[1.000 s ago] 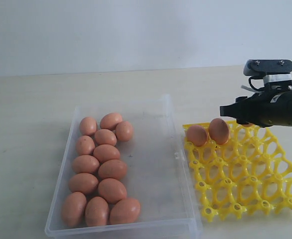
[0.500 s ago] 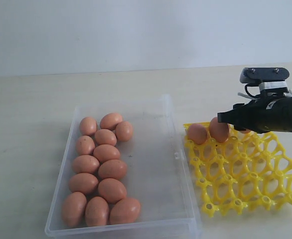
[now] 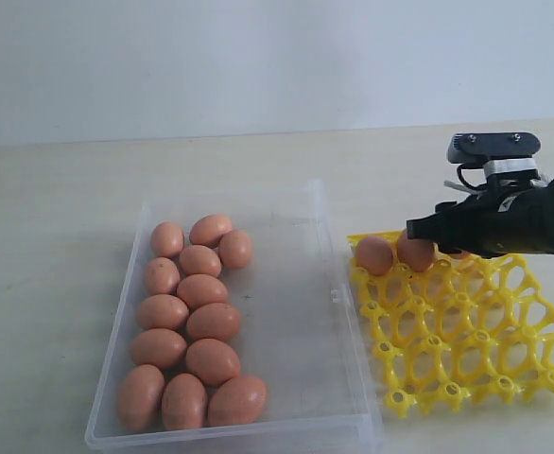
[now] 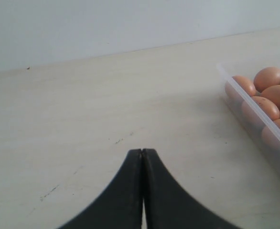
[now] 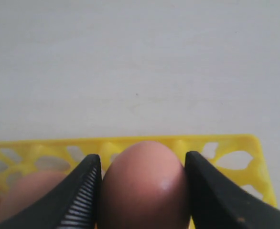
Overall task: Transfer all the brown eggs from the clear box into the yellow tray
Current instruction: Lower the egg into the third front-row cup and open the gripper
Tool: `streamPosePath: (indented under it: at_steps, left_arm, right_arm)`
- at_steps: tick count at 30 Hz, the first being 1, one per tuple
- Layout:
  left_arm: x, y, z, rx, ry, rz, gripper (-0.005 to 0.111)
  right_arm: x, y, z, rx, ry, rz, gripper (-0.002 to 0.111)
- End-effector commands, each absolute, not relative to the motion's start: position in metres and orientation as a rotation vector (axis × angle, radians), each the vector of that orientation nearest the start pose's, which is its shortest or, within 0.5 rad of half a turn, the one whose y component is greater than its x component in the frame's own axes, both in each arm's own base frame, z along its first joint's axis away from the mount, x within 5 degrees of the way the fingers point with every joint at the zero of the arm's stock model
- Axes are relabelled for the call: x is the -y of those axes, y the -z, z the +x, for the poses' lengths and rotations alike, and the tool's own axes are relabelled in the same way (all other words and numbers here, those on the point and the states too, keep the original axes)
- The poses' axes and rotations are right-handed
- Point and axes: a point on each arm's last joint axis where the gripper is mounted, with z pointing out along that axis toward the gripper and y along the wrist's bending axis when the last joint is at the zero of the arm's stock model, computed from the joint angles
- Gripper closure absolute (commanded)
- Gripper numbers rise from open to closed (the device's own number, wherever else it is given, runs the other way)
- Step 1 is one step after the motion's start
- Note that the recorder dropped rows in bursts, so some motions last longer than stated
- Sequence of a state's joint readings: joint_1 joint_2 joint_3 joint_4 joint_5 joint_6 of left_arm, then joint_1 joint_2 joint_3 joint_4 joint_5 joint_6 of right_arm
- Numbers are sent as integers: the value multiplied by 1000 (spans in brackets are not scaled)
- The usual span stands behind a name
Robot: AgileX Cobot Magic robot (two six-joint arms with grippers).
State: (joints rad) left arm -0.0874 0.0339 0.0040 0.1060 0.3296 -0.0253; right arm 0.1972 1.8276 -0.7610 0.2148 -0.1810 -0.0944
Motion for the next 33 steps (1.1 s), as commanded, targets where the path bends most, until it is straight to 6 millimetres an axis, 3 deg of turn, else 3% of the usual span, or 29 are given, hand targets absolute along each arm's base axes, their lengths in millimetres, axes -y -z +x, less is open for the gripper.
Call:
streamPosePath:
  at_steps: [1, 5, 15, 33]
  left_arm:
    - [2, -183, 56, -1828, -15, 124, 107]
    - [2, -183, 56, -1828, -15, 124, 107]
    - [2, -183, 56, -1828, -15, 124, 107]
    - [2, -183, 56, -1828, -15, 124, 107]
  right_arm:
    - [-62, -126, 324, -2392, -100, -113, 108]
    - [-62, -134, 322, -2385, -107, -114, 103]
    - [-62, -153, 319, -2355, -124, -102, 61]
    - [-62, -147, 318, -2378, -123, -101, 59]
